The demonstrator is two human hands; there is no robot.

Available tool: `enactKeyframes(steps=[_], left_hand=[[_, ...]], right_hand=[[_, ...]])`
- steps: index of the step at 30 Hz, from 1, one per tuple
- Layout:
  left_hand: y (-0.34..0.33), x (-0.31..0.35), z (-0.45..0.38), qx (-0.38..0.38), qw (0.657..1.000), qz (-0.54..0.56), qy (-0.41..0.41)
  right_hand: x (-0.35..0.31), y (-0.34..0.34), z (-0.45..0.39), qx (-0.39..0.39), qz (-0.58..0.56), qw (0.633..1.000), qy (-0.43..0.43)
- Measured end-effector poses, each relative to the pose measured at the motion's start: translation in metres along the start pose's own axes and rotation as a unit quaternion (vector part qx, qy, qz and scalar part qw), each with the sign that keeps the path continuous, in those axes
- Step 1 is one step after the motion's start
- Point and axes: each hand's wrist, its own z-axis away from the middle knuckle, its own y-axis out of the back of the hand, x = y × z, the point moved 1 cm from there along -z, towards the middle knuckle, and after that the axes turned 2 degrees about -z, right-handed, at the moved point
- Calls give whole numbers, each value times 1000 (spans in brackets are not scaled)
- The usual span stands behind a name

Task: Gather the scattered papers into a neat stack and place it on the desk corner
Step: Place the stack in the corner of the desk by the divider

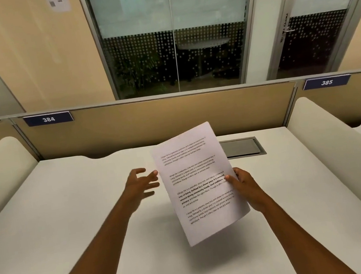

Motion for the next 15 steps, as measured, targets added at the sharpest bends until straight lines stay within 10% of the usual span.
enactKeyframes(steps=[5, 15], left_hand=[[-44, -44, 26, -71, 995, 68, 19], [-63, -80, 41, 34, 999, -28, 32]], right_hand=[[16, -17, 1, 41, -78, 996, -28], [42, -46, 4, 49, -63, 995, -63]])
